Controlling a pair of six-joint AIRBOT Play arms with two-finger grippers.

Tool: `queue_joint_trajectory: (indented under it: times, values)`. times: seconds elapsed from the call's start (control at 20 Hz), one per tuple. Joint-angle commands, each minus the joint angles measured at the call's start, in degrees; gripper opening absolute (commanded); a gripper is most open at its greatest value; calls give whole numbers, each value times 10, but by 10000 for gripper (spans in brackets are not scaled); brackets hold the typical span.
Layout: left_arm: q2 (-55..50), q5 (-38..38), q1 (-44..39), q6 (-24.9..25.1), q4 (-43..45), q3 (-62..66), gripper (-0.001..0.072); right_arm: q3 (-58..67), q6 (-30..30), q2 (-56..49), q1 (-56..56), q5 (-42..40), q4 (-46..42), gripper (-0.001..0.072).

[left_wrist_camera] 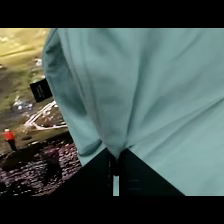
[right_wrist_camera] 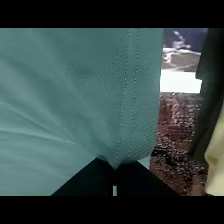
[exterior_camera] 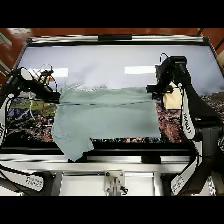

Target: Fold the shirts.

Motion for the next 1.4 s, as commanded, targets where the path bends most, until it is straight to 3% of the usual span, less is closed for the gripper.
queue_joint_trajectory:
  times: [0.0,0.2,0.25,0.3,0.35,0.45,0.65,0.8,1.0,1.35]
  values:
    - [-6,-19,1,-14,13,0,37,0,13,-11,0,-34,30,74]
    - [-9,-20,1,-44,13,1,38,-1,18,-12,0,-44,12,101]
    - [-9,-26,1,-51,13,1,78,-1,17,-11,0,-56,6,290]
    - [-8,-37,1,-55,13,1,336,-1,9,-11,0,-72,3,532]
    - [-7,-53,2,-59,13,3,610,-1,-7,-9,0,-98,-8,537]
    - [3,-100,10,-63,13,10,619,-1,-32,7,-3,-144,-57,538]
    - [72,-176,55,-63,-25,-37,606,-8,-23,86,-61,-160,-36,537]
    - [189,-128,123,-43,-84,-232,603,-123,-36,177,-129,-141,-4,537]
    - [322,-62,176,-3,-87,-455,603,-331,-63,298,-194,-35,58,537]
    - [358,26,163,15,-156,-555,602,-412,-66,334,-210,27,87,537]
